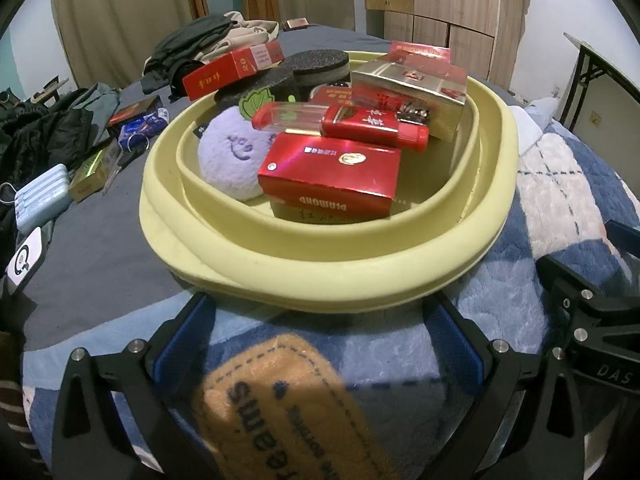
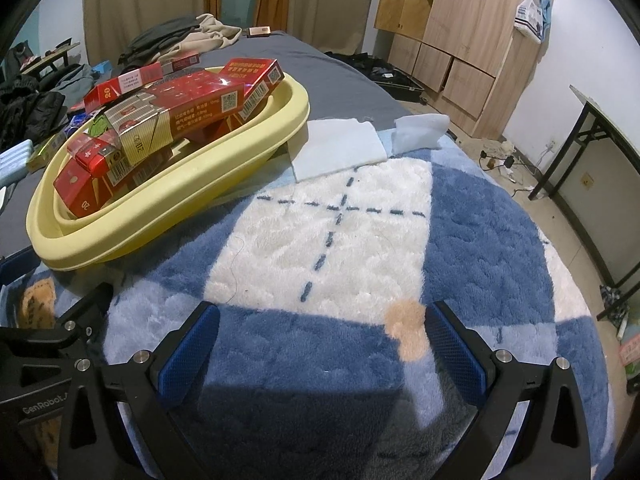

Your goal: Organize rigid objects

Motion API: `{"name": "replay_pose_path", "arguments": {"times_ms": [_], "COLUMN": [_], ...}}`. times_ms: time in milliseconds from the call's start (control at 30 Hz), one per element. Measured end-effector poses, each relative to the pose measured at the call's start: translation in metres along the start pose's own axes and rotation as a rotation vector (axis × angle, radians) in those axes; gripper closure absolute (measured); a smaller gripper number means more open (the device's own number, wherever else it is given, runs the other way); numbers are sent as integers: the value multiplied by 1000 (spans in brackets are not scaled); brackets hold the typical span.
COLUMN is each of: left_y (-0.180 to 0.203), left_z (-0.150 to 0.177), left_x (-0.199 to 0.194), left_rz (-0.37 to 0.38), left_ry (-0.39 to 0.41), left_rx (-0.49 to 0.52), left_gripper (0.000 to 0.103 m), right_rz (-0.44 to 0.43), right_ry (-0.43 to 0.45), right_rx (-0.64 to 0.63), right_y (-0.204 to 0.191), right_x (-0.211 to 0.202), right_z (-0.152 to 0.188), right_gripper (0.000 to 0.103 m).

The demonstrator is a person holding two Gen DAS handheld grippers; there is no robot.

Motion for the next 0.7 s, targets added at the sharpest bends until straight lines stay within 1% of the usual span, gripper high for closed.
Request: {"name": "replay_pose_path", "arguments": {"times_ms": [67, 133, 233, 433, 600, 700], "left_y": [0, -1, 0, -1, -1, -1], "left_z": [0, 0, 0, 0, 0, 0], "left_x": [1, 1, 1, 1, 1, 1], "left_rz": [2, 1, 1, 6, 6, 6], "left_ry": [-1, -1, -1, -3, -2, -3], "left_rx": [-2, -1, -1, -6, -5, -5], "left_gripper": [0, 0, 0, 0, 0, 0], "right_rz": [2, -17, -82, -156, -168, -166], "right_ry": [1, 20, 21, 9, 16, -4], "right_rx": [-3, -32, -72, -196, -255, -231], "right_y": [-1, -3, -5, -13, -13, -8], "right_x": [0, 1, 5, 15, 19, 19], "right_z": [0, -1, -5, -17, -21, -20], "right_gripper": [0, 0, 0, 0, 0, 0]}}
Point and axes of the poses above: each gripper's, at about its wrist camera, not at the fingertips, and x roughly the way its jaws point, y to its right, z to its underside, the point moved 8 cm from there along x, roughly the way its jaws point, and after that the axes turned 5 degrees about -z, right-handed, at the moved point
